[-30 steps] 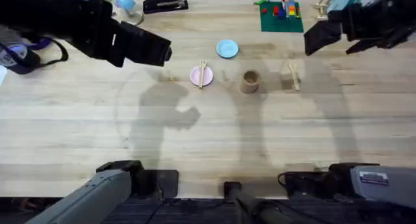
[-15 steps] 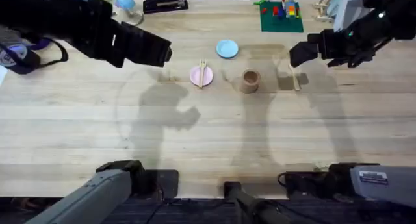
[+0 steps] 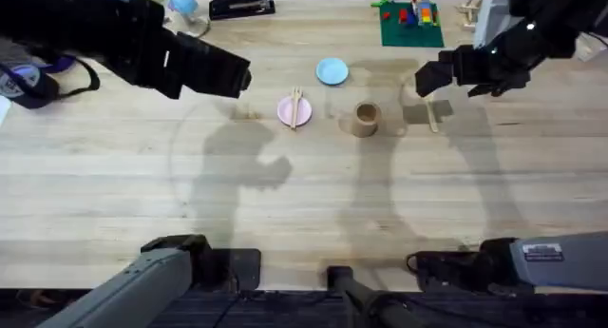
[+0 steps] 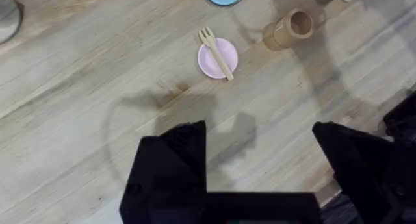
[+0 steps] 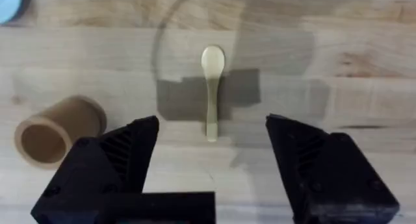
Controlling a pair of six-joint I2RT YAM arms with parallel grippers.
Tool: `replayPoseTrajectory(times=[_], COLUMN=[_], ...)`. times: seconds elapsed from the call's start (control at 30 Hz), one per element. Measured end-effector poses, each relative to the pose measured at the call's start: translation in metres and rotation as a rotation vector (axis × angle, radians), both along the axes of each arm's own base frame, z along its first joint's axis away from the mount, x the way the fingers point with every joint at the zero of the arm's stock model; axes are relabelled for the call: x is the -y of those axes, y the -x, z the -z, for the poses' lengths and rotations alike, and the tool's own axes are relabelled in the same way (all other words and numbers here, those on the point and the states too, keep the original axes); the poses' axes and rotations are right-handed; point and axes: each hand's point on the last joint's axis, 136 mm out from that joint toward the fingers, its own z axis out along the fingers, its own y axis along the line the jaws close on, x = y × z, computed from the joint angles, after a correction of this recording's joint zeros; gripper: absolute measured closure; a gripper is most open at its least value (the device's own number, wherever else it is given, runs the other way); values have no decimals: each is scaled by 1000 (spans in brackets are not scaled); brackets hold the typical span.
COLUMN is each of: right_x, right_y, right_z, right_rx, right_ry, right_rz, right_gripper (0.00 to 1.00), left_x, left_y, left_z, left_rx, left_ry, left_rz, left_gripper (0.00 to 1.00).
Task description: Pick up a utensil and set it on the pink plate, then put the other utensil in the container.
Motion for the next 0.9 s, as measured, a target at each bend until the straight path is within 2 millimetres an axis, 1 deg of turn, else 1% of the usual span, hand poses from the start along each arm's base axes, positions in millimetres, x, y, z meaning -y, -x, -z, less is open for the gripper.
replayPoseTrajectory(times=[0.17,0.57,0.63,0.9], right_x=[0,0,0,0], right_y=[-5,-10,-10,-10], right_z=[15,62,66,66], right_rx=[-26,-125,-136,-135], right_ry=[0,1,3,5], right_rz=[0,0,1,0], right_gripper=[7,7,7,8], left_x=[0,0,0,0], left_y=[0,0,0,0], left_z=[0,0,0,0], left_rx=[0,0,0,0], left_ry=[0,0,0,0], left_rz=[0,0,0,0], left_gripper=[8,8,8,8])
